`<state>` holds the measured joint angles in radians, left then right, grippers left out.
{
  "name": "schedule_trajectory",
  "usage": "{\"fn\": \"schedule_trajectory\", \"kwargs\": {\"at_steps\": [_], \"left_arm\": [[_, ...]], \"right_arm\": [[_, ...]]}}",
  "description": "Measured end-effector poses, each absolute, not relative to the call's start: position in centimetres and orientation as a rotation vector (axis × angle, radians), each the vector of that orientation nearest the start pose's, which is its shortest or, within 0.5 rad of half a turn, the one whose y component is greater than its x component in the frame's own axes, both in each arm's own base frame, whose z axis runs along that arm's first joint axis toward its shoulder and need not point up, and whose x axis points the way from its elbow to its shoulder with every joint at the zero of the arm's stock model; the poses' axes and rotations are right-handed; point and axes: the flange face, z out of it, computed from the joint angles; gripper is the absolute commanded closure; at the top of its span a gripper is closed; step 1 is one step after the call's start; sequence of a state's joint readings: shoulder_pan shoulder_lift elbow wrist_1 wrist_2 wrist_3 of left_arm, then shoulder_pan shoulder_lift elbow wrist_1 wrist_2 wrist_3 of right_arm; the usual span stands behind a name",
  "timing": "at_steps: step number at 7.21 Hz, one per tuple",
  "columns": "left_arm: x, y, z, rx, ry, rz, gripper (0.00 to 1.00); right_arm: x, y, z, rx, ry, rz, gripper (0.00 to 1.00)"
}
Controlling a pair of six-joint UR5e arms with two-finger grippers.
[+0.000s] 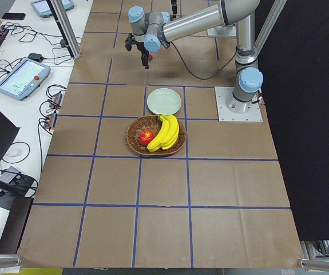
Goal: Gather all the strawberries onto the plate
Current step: 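Grasp the center strawberry with the left gripper while the right gripper grasps another strawberry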
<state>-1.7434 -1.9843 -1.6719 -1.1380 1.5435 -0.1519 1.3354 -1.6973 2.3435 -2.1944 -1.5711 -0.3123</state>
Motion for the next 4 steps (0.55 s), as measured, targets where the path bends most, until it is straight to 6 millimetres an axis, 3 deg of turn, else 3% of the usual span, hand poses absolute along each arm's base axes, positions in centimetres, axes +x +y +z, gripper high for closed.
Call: {"fn": "schedule_trajectory", "kwargs": {"at_steps": [2, 4], "left_arm": [[-29.5, -58.1, 22.9, 0.140, 3.152, 0.058, 0.00], [-32.1, -58.1, 20.4, 0.196, 3.148, 0.083, 0.00]], "right_arm": [[4.4, -38.1, 20.4, -0.127, 3.130, 0.043, 0.00], [3.9, -39.0, 17.7, -0.135, 3.137, 0.053, 0.00]]}}
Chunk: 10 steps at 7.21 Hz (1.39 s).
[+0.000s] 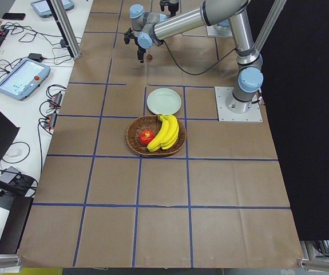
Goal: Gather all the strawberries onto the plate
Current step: 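Grasp the center strawberry with the left gripper while the right gripper grasps another strawberry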
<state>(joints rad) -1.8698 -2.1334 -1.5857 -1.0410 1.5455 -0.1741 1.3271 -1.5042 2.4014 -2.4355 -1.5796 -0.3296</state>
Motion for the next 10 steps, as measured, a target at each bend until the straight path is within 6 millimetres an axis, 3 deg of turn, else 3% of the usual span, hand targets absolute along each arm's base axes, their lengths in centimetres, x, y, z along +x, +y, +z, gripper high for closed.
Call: {"fn": "schedule_trajectory", "kwargs": {"at_steps": [1, 2, 4, 5, 6, 8, 10], "left_arm": [[-32.8, -57.7, 19.6, 0.212, 3.149, 0.101, 0.00], [-33.3, -57.3, 19.2, 0.221, 3.158, 0.119, 0.00], [-33.7, -56.7, 18.7, 0.225, 3.178, 0.153, 0.01], [-33.8, -56.5, 18.5, 0.218, 3.188, 0.168, 0.05], [-34.0, -56.4, 18.4, 0.206, 3.205, 0.181, 0.17], [-34.2, -56.3, 17.8, 0.195, 3.215, 0.205, 0.23], [-34.2, -56.3, 17.2, 0.191, 3.217, 0.219, 0.77]], "right_arm": [[3.8, -39.2, 17.4, -0.136, 3.148, 0.053, 0.03], [3.6, -39.2, 17.2, -0.135, 3.162, 0.060, 0.14], [3.4, -39.0, 17.0, -0.127, 3.171, 0.098, 0.63], [3.4, -38.8, 16.9, -0.120, 3.168, 0.121, 0.82], [3.4, -38.8, 16.9, -0.114, 3.166, 0.128, 0.92], [3.4, -38.9, 17.1, -0.108, 3.164, 0.119, 0.94], [3.2, -40.3, 18.4, -0.103, 3.171, 0.069, 0.94]]}}
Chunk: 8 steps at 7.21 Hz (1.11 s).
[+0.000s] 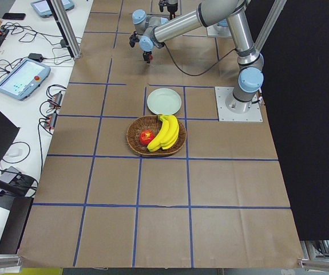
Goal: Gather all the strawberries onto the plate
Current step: 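Grasp the center strawberry with the left gripper while the right gripper grasps another strawberry, then place the strawberry on the plate with left gripper while right carries another to center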
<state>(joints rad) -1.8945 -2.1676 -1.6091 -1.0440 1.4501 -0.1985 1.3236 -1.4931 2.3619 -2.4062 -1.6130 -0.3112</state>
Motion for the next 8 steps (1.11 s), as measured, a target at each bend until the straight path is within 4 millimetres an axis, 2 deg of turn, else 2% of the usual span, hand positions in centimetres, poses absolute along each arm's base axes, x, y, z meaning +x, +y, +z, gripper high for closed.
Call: {"fn": "schedule_trajectory", "kwargs": {"at_steps": [1, 3, 4, 5, 6, 7, 8], "left_arm": [[-34.3, -56.3, 17.2, 0.182, 3.223, 0.226, 1.00], [-34.5, -56.3, 17.4, 0.122, 3.239, 0.233, 1.00], [-34.4, -56.3, 18.1, 0.110, 3.244, 0.217, 1.00], [-33.5, -56.2, 19.8, 0.145, 3.221, 0.179, 1.00], [-31.0, -55.9, 21.9, 0.229, 3.146, 0.137, 1.00], [-26.7, -54.7, 23.8, 0.308, 3.046, 0.126, 1.00], [-21.2, -52.5, 24.5, 0.346, 2.977, 0.163, 1.00]], "right_arm": [[3.0, -41.2, 19.5, -0.091, 3.174, 0.050, 0.94], [2.9, -42.9, 22.4, -0.051, 3.167, 0.039, 0.94], [2.9, -43.8, 24.0, -0.037, 3.155, 0.051, 0.94], [2.9, -44.5, 25.1, -0.031, 3.145, 0.059, 0.94], [3.0, -44.8, 25.6, -0.034, 3.141, 0.061, 0.94], [3.5, -45.1, 26.0, -0.047, 3.139, 0.054, 0.94], [4.6, -45.6, 26.5, -0.058, 3.138, 0.035, 0.95]]}}
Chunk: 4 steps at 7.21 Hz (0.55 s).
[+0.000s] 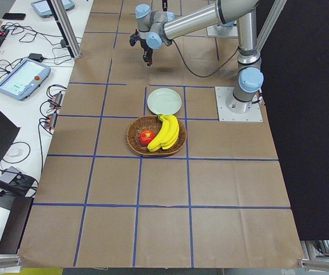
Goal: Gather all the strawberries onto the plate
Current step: 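Place the strawberry on the plate with left gripper while right carries another to center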
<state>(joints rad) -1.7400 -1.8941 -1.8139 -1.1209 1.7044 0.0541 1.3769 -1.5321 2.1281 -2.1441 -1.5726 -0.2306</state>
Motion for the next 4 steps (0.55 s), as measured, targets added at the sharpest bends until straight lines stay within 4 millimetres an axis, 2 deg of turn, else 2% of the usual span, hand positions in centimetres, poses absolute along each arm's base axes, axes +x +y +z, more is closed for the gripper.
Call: {"fn": "schedule_trajectory", "kwargs": {"at_steps": [1, 2, 3, 4], "left_arm": [[-16.0, -49.6, 24.4, 0.349, 2.935, 0.211, 1.00], [-12.2, -47.0, 24.1, 0.332, 2.900, 0.242, 1.00], [-9.3, -45.4, 23.3, 0.326, 2.874, 0.263, 1.00], [-6.9, -44.8, 22.2, 0.337, 2.867, 0.272, 0.98]], "right_arm": [[7.1, -46.3, 27.0, -0.051, 3.134, 0.016, 0.95], [10.8, -47.1, 27.1, -0.039, 3.131, 0.008, 0.95], [15.8, -48.2, 27.1, -0.024, 3.121, -0.001, 0.95], [21.2, -49.2, 26.9, -0.002, 3.107, -0.008, 0.95]]}}
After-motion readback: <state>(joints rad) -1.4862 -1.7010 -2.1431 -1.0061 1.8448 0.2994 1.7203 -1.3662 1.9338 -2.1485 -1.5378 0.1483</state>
